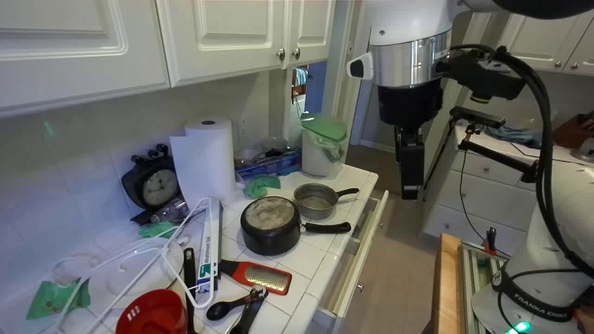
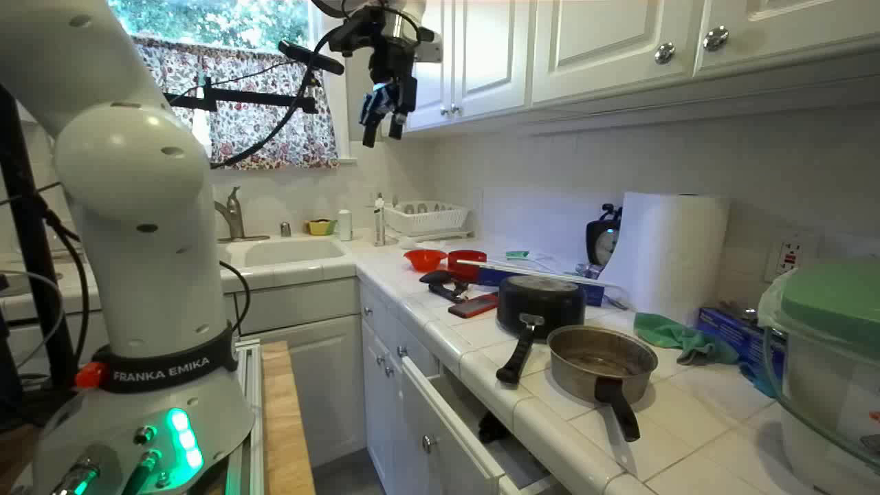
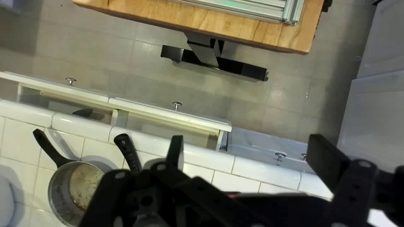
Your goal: Pick up the pot and put it on top of the other one that has been put up side down
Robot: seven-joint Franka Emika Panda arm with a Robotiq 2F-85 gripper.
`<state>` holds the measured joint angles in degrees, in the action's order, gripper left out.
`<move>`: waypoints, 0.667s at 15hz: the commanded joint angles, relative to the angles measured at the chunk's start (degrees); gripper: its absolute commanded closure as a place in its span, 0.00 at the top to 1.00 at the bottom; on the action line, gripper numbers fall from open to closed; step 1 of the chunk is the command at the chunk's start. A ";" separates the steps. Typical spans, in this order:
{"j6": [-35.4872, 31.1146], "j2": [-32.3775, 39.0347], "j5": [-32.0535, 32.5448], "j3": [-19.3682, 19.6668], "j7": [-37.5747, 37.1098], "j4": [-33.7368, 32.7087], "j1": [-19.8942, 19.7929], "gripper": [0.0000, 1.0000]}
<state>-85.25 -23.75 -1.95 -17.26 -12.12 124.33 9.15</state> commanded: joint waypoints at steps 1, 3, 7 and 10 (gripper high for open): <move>0.11 0.17 0.23 0.67 -0.29 -0.14 0.83 1.00; 0.11 0.17 0.23 0.67 -0.29 -0.14 0.83 1.00; -0.36 0.21 0.91 0.64 -0.81 0.02 0.52 1.00; -6.01 -1.31 2.53 2.59 -4.50 3.05 -1.96 1.00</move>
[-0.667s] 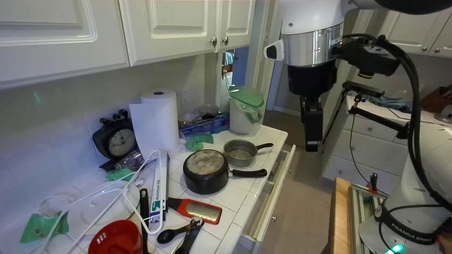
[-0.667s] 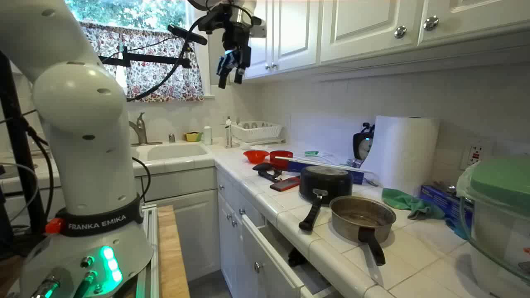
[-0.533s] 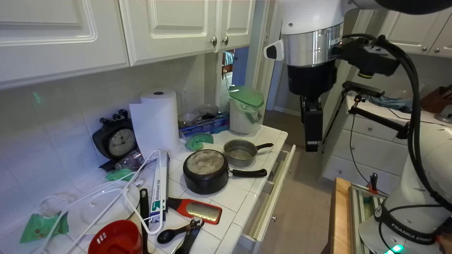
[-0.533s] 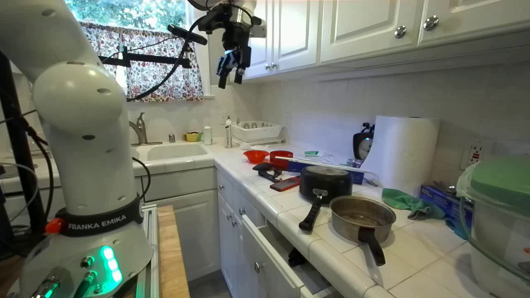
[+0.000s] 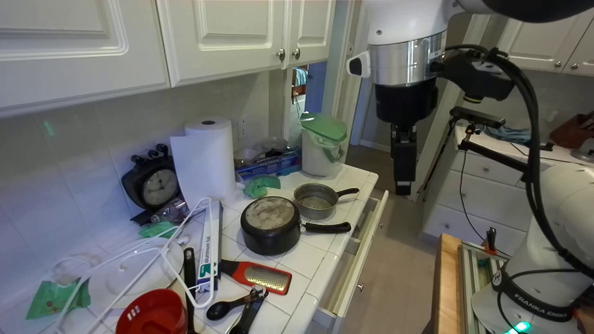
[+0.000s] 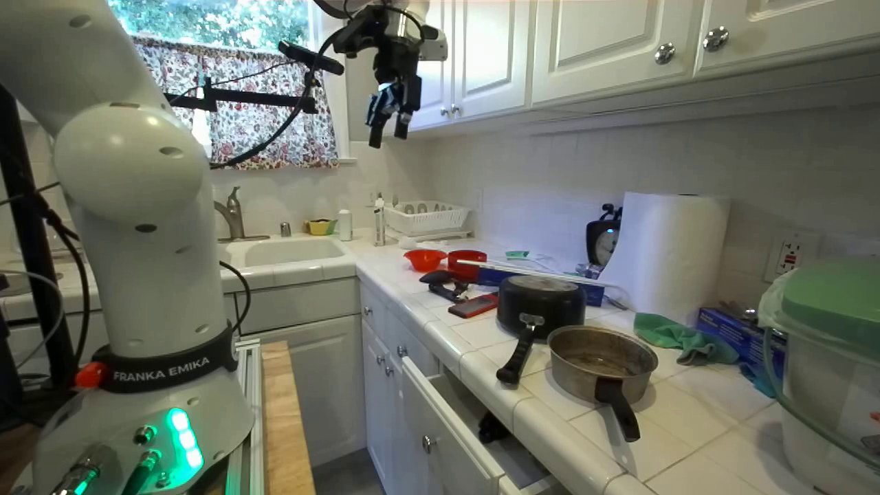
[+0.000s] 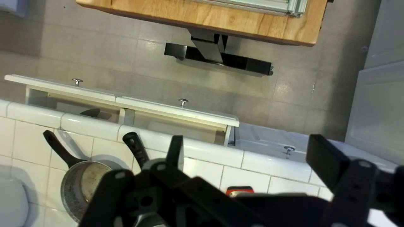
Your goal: Pick up the pot and put it on top of the other one that has been put up side down
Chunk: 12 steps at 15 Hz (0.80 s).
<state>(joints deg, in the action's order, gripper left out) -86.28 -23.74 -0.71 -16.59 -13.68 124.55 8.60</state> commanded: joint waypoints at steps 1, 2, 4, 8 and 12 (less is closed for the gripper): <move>-7.51 -1.68 1.06 2.53 -4.13 3.94 -1.93 1.00; -11.33 -2.01 -0.34 3.55 -5.33 5.76 -2.48 1.00; -18.94 -2.25 -2.11 5.11 -6.50 9.10 -3.10 1.00; -33.49 -3.05 -1.85 7.47 -6.68 15.25 -4.50 1.00; -39.64 -3.15 0.13 10.42 -5.83 18.81 -7.85 1.00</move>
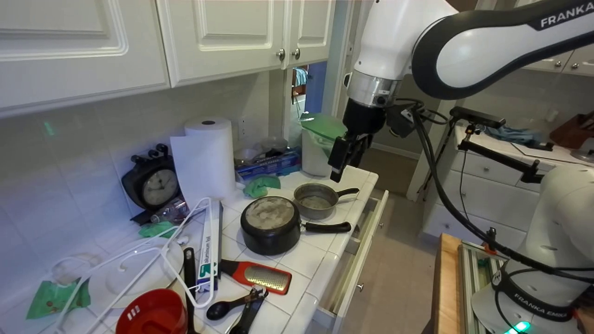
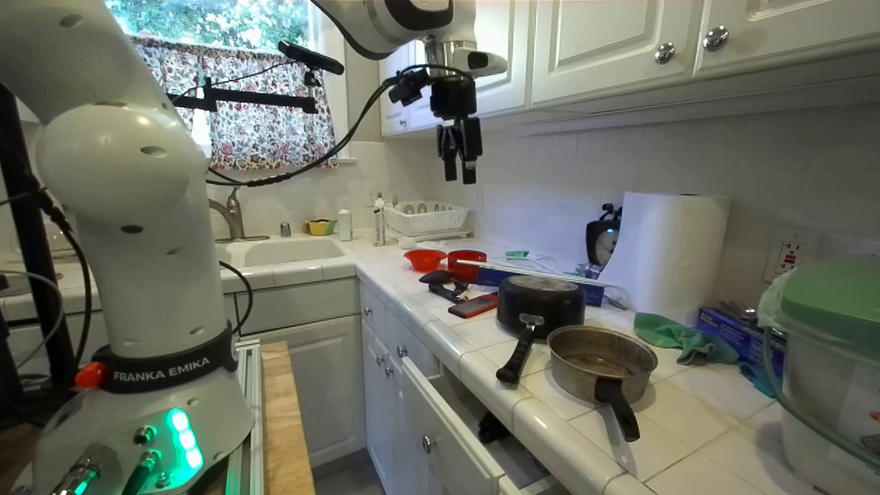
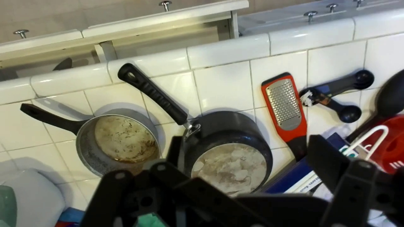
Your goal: Pick up the pot and put it on top of the other one that has been put up side down
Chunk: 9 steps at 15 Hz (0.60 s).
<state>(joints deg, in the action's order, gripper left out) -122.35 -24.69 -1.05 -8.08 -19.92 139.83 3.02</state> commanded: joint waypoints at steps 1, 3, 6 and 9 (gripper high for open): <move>-4.12 -1.98 0.79 2.64 0.73 3.97 -3.22 1.00; -2.62 -0.28 0.12 2.12 0.61 2.13 -2.92 1.00; -3.00 -0.36 0.13 2.67 0.86 2.53 -3.49 1.00; -3.52 2.21 3.91 1.00 -8.95 1.88 -7.59 1.00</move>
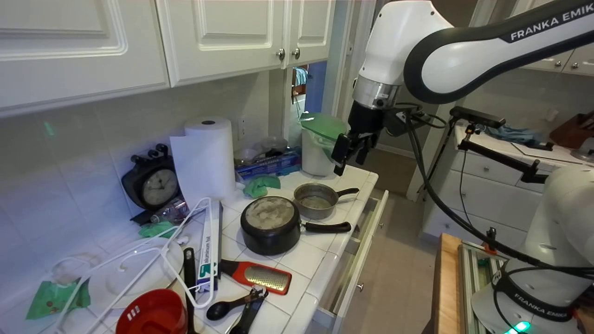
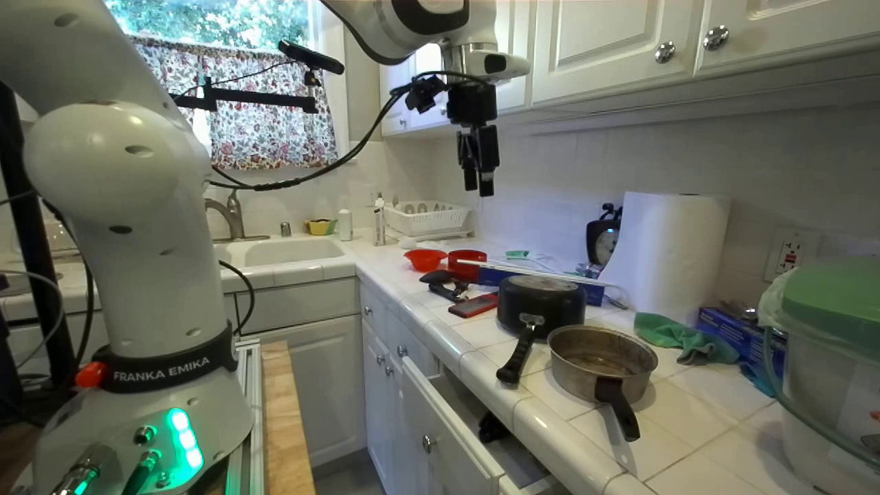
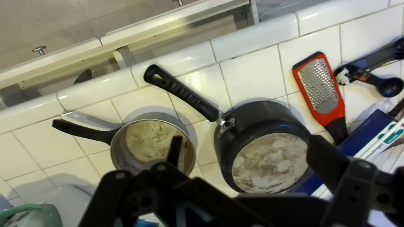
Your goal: Pick up the pot and put it on top of the other one that has been put up side down
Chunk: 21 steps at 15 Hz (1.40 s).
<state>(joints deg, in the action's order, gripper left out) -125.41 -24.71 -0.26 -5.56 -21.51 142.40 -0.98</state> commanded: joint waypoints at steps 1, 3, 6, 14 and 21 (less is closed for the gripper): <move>-0.70 3.18 3.99 -1.29 -9.39 -0.50 -4.74 1.00; -0.43 4.90 5.76 -1.23 -14.37 -0.53 -6.86 1.00; -1.05 8.06 7.32 -0.34 -20.93 -0.85 -8.76 1.00; -11.45 16.48 5.11 4.30 -15.69 -0.42 -7.19 1.00; -13.43 18.09 5.90 5.62 -15.31 -0.17 -6.94 1.00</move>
<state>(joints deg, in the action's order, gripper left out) -138.98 -6.59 5.50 -0.95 -36.76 142.30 -8.92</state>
